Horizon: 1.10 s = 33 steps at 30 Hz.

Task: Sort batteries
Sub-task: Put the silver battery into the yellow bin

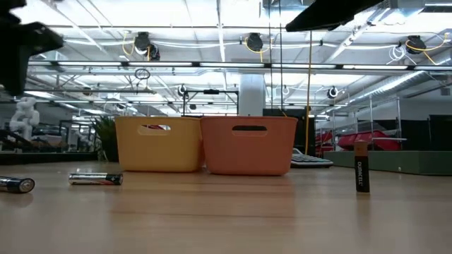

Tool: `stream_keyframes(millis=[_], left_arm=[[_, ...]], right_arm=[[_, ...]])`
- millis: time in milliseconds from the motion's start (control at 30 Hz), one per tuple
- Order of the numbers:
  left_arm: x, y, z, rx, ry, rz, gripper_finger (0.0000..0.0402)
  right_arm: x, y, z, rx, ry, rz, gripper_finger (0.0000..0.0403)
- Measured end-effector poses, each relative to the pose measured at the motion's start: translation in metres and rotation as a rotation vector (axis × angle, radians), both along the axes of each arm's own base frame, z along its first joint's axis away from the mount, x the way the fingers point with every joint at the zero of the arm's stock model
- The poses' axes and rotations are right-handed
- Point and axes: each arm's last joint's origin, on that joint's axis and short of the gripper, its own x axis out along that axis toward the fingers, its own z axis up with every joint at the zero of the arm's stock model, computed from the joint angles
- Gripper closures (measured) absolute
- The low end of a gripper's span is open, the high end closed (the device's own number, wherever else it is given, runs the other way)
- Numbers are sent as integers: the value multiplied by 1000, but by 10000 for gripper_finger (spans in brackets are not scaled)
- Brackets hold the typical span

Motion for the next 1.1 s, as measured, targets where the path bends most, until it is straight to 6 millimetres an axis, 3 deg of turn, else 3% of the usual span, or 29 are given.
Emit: stream_keyframes(millis=[167, 400, 667, 1100], left_arm=[[-2, -3, -16, 21, 114, 98, 206], [2, -16, -34, -4, 180, 103, 206], [10, -25, -53, 9, 198, 75, 206], [20, -31, -65, 30, 130, 60, 206]], right_arm=[[1, 0, 2, 5, -20, 0, 339], [1, 0, 2, 8, -18, 1, 339], [1, 0, 2, 8, -18, 2, 339], [1, 0, 2, 9, -18, 2, 339]])
